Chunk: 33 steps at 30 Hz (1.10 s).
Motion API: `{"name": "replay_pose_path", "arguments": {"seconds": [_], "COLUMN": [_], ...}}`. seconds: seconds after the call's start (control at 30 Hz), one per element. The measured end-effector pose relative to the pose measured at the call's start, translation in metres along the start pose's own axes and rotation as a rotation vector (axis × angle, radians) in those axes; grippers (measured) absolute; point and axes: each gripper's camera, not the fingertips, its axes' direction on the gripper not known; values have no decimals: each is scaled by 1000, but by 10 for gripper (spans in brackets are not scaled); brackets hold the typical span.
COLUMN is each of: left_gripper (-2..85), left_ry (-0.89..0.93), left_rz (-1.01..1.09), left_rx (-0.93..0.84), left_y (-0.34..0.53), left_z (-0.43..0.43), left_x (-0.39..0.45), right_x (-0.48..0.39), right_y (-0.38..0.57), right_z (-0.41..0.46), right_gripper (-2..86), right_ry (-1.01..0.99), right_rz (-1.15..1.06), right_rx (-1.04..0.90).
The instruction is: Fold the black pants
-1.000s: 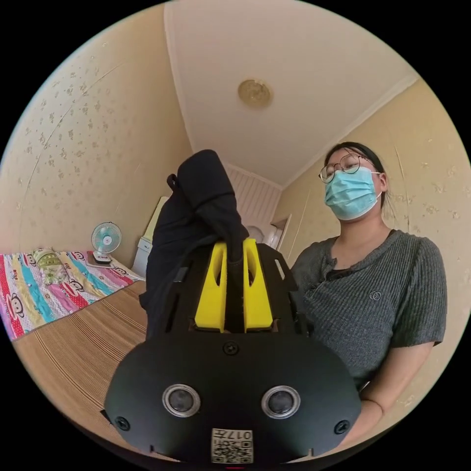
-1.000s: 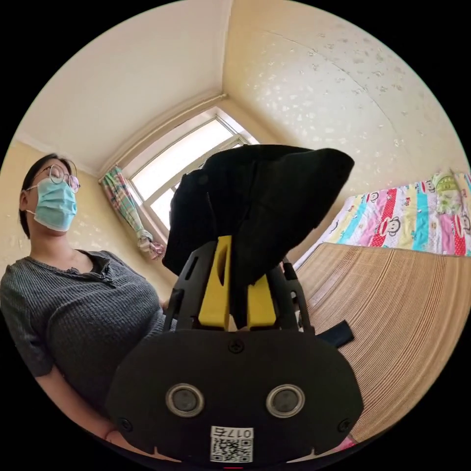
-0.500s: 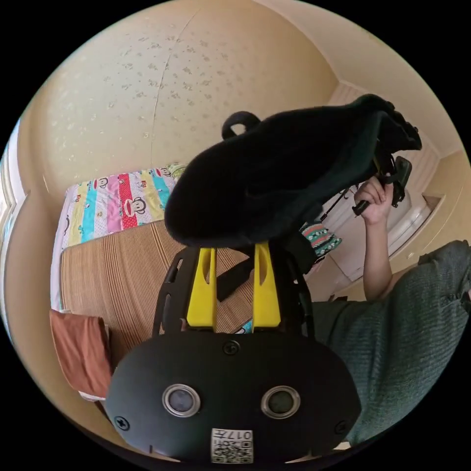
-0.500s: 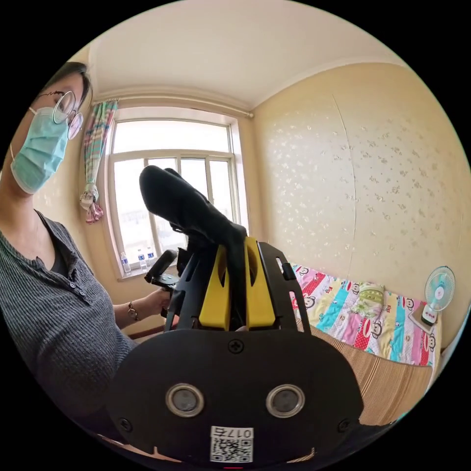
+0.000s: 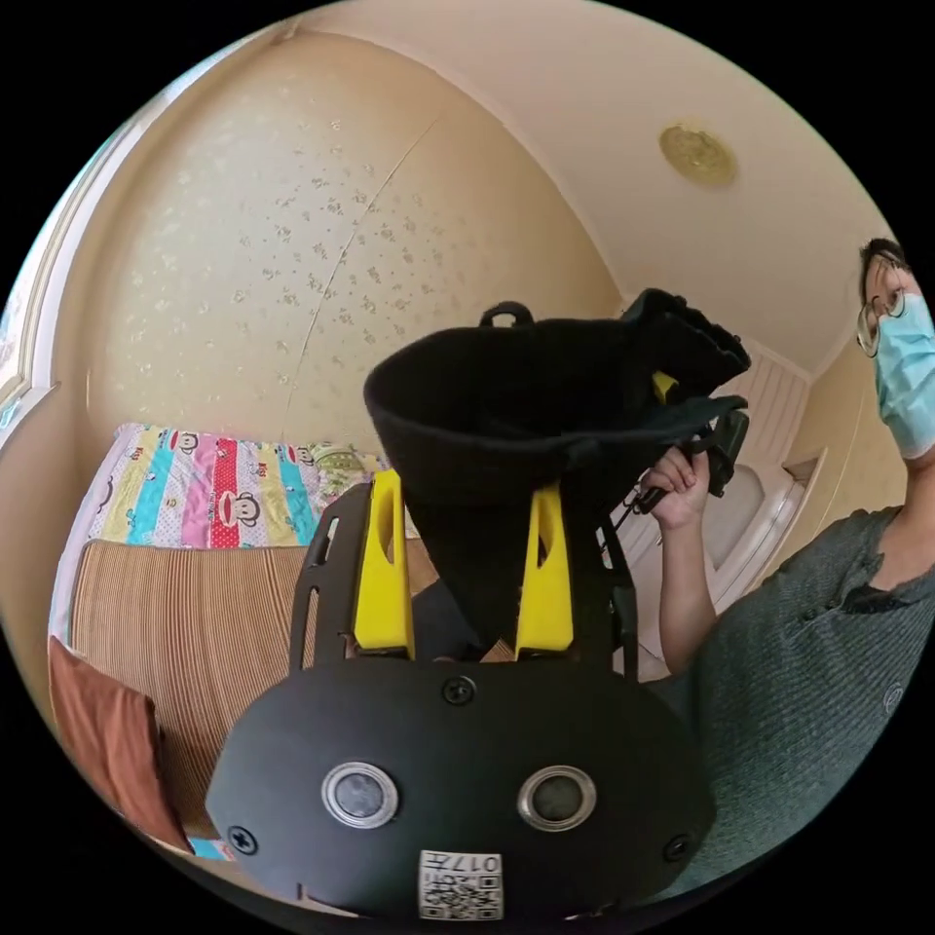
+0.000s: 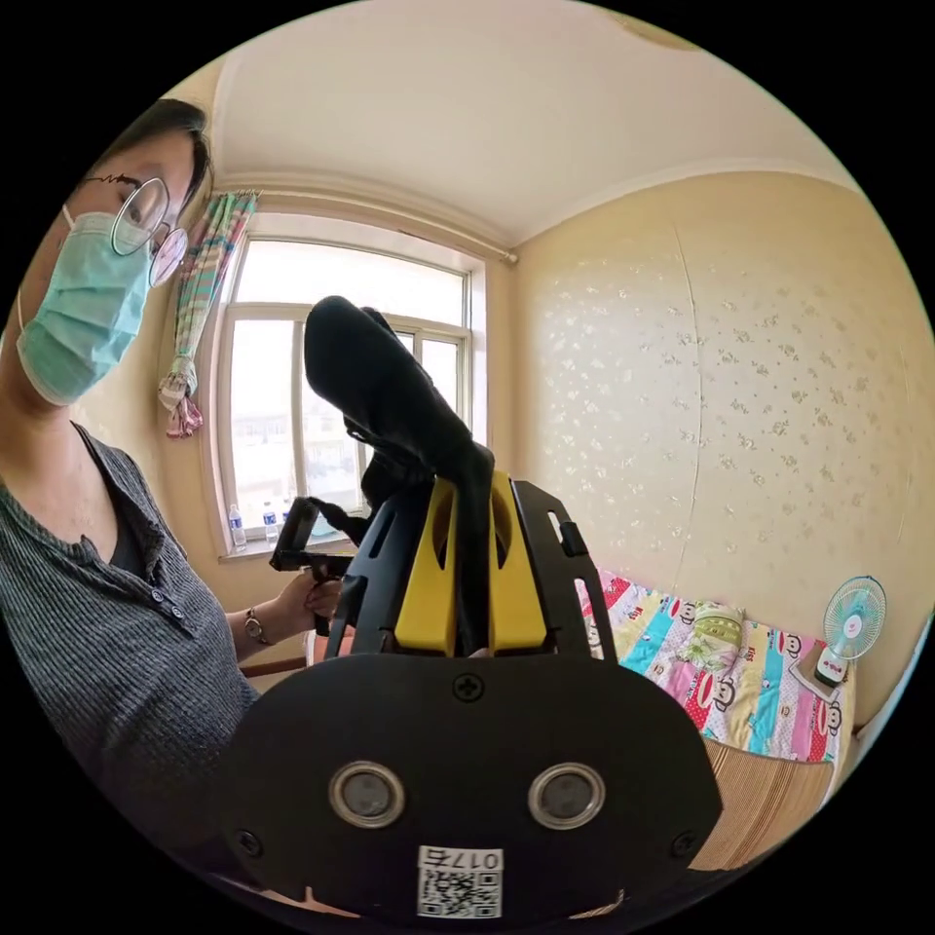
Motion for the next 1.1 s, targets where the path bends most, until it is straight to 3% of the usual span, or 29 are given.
{"name": "replay_pose_path", "arguments": {"seconds": [0.17, 0.3, 0.37, 0.47, 0.53, 0.8, 0.97, 1.03, 1.1], "left_gripper": [119, 144, 174, 215, 187, 75, 51, 48, 46], "left_ry": [30, 98, 208, 601, 784, 610, 422, 399, 398], "left_rz": [131, 192, 126, -13, -59, -79, -174, -190, -214], "left_rx": [61, 119, 99, 10, 116, 229, 238, 187, 177], "left_y": [-33, -44, -46, -51, -49, -61, -64, -62, -56], "left_z": [-20, -29, -21, 13, 18, -18, -38, -37, -35], "left_x": [21, 26, 8, -30, -40, -29, -32, -34, -35], "right_x": [1, 2, 7, 10, 8, -22, -18, 2, 30], "right_y": [1, 9, 12, 10, 5, -33, -20, 3, 32], "right_z": [-25, -43, -50, -53, -56, -52, -21, -7, 0], "right_gripper": [45, 52, 56, 61, 62, 64, 75, 72, 62], "right_ry": [-48, -149, -245, -349, -385, -174, -1, 6, -121], "right_rz": [27, 50, 81, 103, 103, 80, 49, 115, 285], "right_rx": [21, 114, 180, 254, 277, 73, -219, -283, -265]}}
